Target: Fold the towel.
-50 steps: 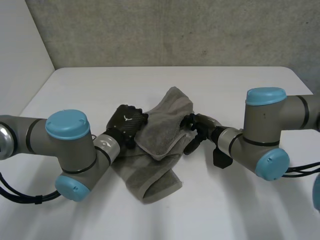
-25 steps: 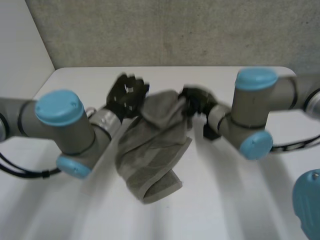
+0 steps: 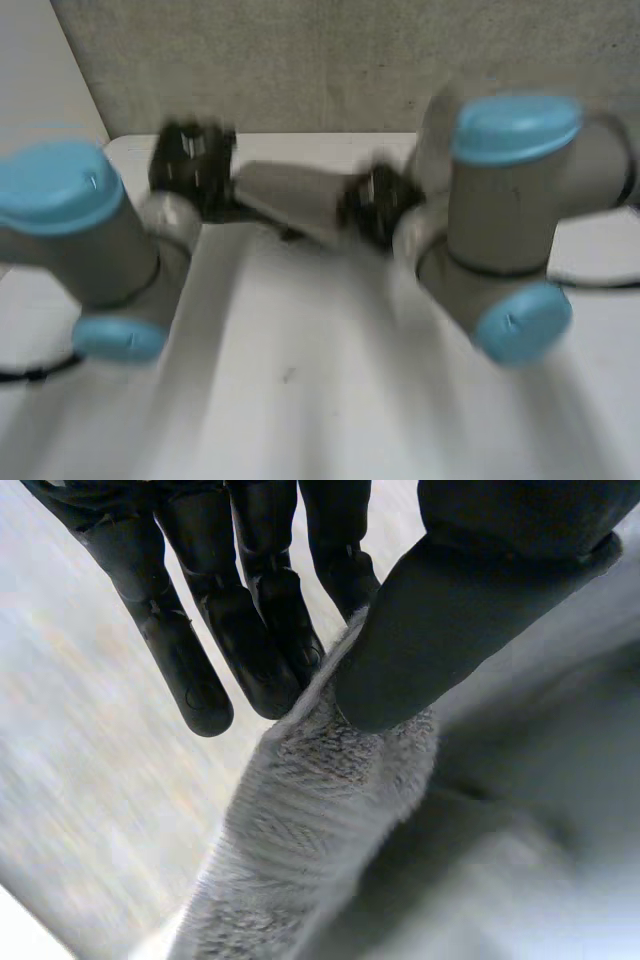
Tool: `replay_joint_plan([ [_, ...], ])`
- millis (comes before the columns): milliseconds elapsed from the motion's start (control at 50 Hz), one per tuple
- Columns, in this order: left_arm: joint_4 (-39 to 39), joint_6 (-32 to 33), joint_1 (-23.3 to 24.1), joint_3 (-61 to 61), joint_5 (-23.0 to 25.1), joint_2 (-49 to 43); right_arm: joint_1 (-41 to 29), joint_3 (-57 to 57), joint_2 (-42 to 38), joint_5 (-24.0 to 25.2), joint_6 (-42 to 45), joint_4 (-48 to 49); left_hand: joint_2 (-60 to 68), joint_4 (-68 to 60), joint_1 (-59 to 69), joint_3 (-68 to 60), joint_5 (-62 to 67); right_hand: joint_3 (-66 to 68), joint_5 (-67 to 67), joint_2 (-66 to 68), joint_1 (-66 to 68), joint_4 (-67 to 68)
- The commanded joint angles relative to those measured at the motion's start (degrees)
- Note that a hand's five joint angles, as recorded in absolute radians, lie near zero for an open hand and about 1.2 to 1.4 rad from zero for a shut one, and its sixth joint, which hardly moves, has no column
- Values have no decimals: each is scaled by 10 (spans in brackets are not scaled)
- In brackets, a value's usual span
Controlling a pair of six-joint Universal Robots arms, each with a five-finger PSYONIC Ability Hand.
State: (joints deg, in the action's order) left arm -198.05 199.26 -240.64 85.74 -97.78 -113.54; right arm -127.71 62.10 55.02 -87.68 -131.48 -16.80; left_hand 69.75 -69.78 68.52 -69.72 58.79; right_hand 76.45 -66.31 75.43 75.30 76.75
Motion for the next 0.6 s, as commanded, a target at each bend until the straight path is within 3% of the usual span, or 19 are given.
replay_joint_plan([
  [20,-4,1,-3,150,16,17,4,112,-4,61,-104,-176,103,-102,115,-103,112,-365,364,-355,-354,-368],
  [40,-11,1,-4,173,23,24,9,119,10,102,-128,-170,103,-102,115,-103,112,-507,506,-497,-496,-510],
  [60,-17,1,-4,191,29,31,9,119,10,102,-128,-170,103,-102,115,-103,112,-509,508,-499,-497,-512],
  [100,-22,2,-5,205,35,40,12,118,59,165,-176,-137,103,-102,115,-103,112,-522,521,-512,-511,-525],
  [300,-23,2,-13,252,37,110,86,80,141,166,-322,33,103,-102,115,-103,112,-605,603,-595,-593,-608],
  [440,-24,2,-19,289,37,161,95,-5,99,168,-309,33,103,-102,115,-103,112,-585,583,-574,-573,-588],
  [600,-25,2,-26,316,37,186,90,-155,-26,178,-178,-68,93,-92,105,-93,102,-558,556,-547,-546,-561],
])
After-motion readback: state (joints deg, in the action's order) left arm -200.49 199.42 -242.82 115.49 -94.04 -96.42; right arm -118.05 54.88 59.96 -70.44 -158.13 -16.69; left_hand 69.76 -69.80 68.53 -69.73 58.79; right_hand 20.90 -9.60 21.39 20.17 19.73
